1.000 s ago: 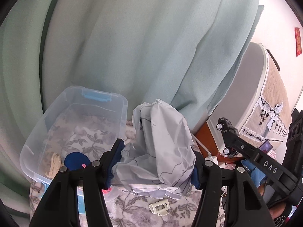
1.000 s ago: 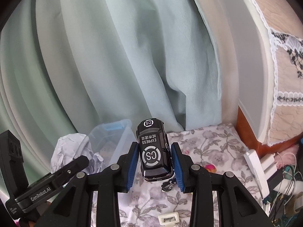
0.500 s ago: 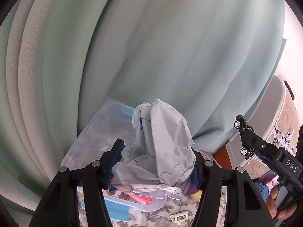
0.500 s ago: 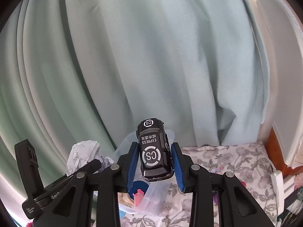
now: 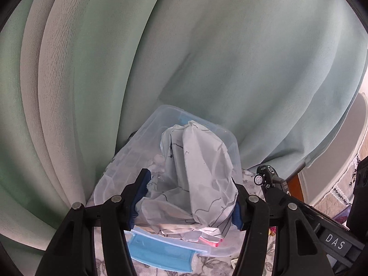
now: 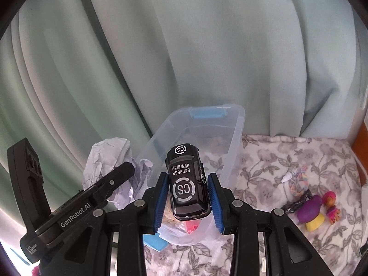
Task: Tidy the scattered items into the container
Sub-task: 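Lift and carry the black toy car and crumpled paper over the box with both tools, then lower both tools into the box and open them to release car and paper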
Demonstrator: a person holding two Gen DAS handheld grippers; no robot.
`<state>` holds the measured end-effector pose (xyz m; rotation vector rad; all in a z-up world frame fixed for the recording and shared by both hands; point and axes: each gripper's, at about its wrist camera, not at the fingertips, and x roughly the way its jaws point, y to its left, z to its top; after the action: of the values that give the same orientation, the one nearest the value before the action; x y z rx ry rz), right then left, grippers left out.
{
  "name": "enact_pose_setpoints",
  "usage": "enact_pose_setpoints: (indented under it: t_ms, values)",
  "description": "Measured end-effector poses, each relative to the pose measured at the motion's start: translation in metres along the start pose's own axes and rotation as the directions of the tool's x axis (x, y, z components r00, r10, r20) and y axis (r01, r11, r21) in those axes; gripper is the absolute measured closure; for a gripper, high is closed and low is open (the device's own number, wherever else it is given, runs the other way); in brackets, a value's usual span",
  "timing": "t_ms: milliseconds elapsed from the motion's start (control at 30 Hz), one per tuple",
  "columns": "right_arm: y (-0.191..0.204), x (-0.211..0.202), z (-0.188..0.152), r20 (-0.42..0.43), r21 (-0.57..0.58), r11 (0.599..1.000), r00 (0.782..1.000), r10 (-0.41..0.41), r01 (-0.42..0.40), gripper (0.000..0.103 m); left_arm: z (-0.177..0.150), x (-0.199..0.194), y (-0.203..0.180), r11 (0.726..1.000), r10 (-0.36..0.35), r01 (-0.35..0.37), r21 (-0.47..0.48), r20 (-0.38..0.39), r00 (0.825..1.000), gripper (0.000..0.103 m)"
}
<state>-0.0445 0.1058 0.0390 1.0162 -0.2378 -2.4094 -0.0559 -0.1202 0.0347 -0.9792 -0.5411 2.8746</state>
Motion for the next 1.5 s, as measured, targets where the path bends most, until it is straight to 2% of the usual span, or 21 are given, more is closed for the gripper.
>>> enact_pose_setpoints:
  t_ms: [267,533,1033,1500]
  values:
    - [0.0,0.03,-0.009,-0.063,0.005,1.0,0.998,0.013,-0.013,0.065,-0.008,0.01,0.018,0.999,0.03,-0.03,-0.021,-0.016,0.999,0.041]
    - [0.004,0.045,-0.013,-0.095,-0.011,1.0,0.996,0.0,-0.001,0.065,-0.014,0.016,0.027,0.999,0.028,-0.029,-0.044,-0.034,0.999,0.041]
    - [0.005,0.058,-0.013,-0.112,-0.026,0.999,0.993,-0.04,0.037,0.065,-0.018,0.033,0.026,0.998,0.008,-0.012,-0.059,-0.055,0.998,0.041]
    - [0.008,0.064,0.001,-0.102,0.01,0.999,0.994,-0.032,0.033,0.065,-0.007,0.029,0.023,0.999,0.011,-0.013,-0.034,-0.04,0.999,0.041]
